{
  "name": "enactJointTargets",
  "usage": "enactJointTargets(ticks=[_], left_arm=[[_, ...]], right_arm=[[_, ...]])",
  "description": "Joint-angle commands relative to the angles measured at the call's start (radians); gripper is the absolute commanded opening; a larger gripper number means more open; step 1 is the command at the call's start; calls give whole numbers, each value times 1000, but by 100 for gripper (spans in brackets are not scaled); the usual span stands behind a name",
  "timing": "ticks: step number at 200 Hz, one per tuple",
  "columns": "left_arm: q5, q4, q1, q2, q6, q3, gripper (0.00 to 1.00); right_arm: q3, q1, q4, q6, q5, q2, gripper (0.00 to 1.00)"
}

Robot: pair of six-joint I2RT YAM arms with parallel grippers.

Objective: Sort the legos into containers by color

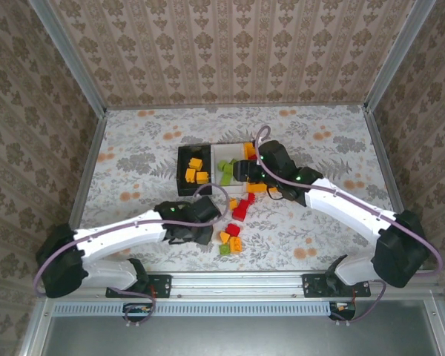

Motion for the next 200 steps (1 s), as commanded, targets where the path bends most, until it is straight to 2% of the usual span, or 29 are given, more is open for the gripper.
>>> enactJointTargets(ticks=[1,30,70,109,155,167,188,200], left_arm=[[-74,50,68,-39,87,70,29],[-37,249,147,63,182,165,29],[52,428,194,329,281,411,29],[136,452,208,589,319,674,29],[182,382,214,825,324,921,30],[189,371,215,862,318,956,35],[202,353,217,899,300,1007,53],[210,355,217,898,293,1022,60]], right_arm=[[-39,-18,4,38,46,-58,76],[-110,-56,-24,77,109,-122,76],[-213,-115,-91,116,147,-208,76],[-299,-155,-142,135,187,-317,76],[-339,-176,-182,138,193,-396,77],[-344,-177,-189,139,193,-406,77],[-348,-177,-186,135,181,-412,77],[-349,-177,-185,130,177,-411,78]])
